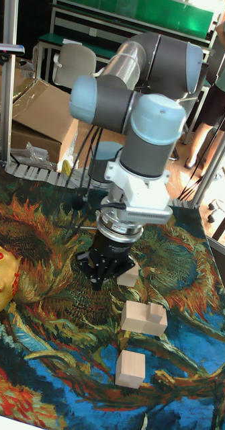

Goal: Drop coins into a piggy bank

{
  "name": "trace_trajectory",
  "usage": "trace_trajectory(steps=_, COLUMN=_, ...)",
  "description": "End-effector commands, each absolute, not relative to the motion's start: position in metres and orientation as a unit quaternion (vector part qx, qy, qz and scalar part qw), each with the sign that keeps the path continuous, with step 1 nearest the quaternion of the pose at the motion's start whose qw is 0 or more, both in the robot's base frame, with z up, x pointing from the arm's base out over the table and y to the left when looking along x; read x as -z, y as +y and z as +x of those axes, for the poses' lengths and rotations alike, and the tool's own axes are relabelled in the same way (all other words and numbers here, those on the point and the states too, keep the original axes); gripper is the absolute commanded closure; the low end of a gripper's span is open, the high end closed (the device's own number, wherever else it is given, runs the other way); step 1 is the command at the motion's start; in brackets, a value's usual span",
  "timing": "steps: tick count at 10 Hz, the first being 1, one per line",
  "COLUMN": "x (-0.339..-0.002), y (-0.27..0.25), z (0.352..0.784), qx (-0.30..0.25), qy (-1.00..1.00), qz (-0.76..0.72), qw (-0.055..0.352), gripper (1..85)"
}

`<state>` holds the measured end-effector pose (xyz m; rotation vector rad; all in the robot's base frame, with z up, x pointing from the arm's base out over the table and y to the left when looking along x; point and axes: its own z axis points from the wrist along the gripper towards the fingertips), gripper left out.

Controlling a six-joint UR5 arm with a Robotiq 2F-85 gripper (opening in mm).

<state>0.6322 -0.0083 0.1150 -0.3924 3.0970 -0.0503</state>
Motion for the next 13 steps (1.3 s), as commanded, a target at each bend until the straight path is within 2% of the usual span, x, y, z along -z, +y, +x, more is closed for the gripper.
trace_trajectory(steps=1, x=-0.119, y=-0.027, z=0.632, qx=0.02, qy=0.993, qz=-0.113, qw=0.019, gripper=84.3)
trace_trajectory(steps=3, x=-0.12, y=-0.038, z=0.632, qx=0.042, qy=0.993, qz=-0.109, qw=0.017, gripper=84.3)
trace_trajectory(steps=6, x=-0.135, y=-0.114, z=0.623, qx=0.064, qy=0.967, qz=-0.245, qw=-0.005, gripper=84.3)
trace_trajectory(steps=9, x=-0.136, y=-0.096, z=0.621, qx=0.019, qy=0.972, qz=-0.236, qw=0.004, gripper=84.3)
trace_trajectory(steps=11, x=-0.136, y=-0.101, z=0.622, qx=0.028, qy=0.965, qz=-0.262, qw=0.003, gripper=84.3)
trace_trajectory(steps=13, x=-0.14, y=-0.137, z=0.623, qx=0.055, qy=0.931, qz=-0.36, qw=-0.008, gripper=84.3)
